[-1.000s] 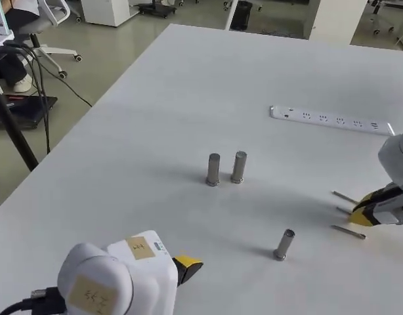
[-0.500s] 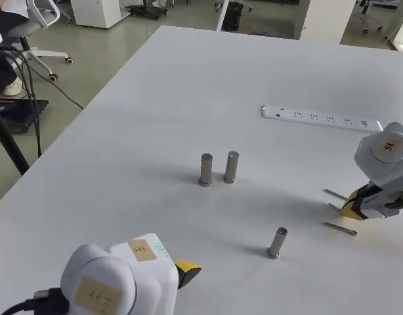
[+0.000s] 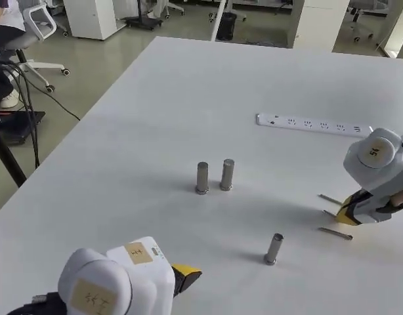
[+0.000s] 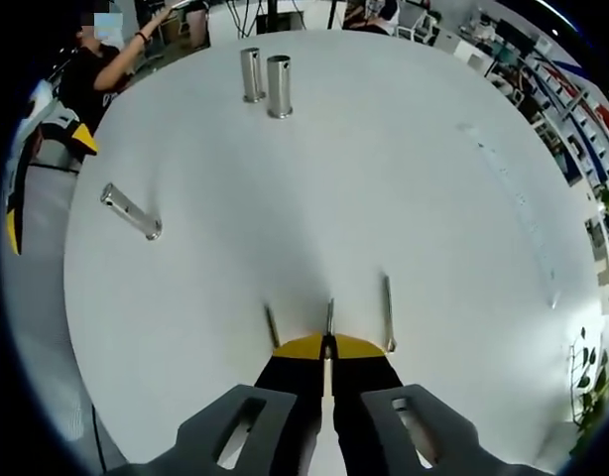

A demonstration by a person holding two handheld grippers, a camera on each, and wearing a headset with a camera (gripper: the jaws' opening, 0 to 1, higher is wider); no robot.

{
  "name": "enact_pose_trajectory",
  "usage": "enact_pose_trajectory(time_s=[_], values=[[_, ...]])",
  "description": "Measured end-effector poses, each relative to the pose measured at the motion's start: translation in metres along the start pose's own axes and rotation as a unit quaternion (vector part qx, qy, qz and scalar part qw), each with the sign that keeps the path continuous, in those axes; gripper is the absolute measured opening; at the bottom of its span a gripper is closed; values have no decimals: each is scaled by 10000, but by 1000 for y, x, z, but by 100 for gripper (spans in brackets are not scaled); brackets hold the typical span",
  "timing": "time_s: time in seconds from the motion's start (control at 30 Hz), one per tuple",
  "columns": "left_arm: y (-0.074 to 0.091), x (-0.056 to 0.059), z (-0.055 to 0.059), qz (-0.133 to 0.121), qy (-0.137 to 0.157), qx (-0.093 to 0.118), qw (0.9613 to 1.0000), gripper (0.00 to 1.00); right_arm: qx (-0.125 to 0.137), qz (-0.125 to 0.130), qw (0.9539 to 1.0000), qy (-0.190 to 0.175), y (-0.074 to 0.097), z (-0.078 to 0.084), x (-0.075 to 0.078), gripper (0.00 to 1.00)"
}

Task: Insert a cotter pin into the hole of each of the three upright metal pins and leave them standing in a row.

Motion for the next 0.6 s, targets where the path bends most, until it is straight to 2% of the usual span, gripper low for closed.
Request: enact_pose_trajectory(time_s=[0.17, 0.3, 0.5, 0.6], values=[[0, 1, -3, 26, 26, 102, 9999, 90, 121, 20, 9999, 56, 9, -1, -5, 0], [1, 2, -1, 35, 31, 15, 10000, 90, 471, -17, 9989, -4, 27, -3, -12, 0], [4, 1, 1, -21, 67, -72, 9999, 89, 967, 100, 9952, 77, 60, -1, -25, 0], [6, -4, -1, -75, 86, -57, 9999, 87, 1384, 150, 9902, 134, 72, -3, -33, 0]])
Point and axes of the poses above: the centre of the closed fingertips' face, and the gripper's own axes: y roughly backward along the fingers, x roughly to its right, z roughly out of its underside, the point moved 9 cm from there along y, roughly backward along the fingers, and after that the axes turned 13 degrees about x, right-handed, at the moved point
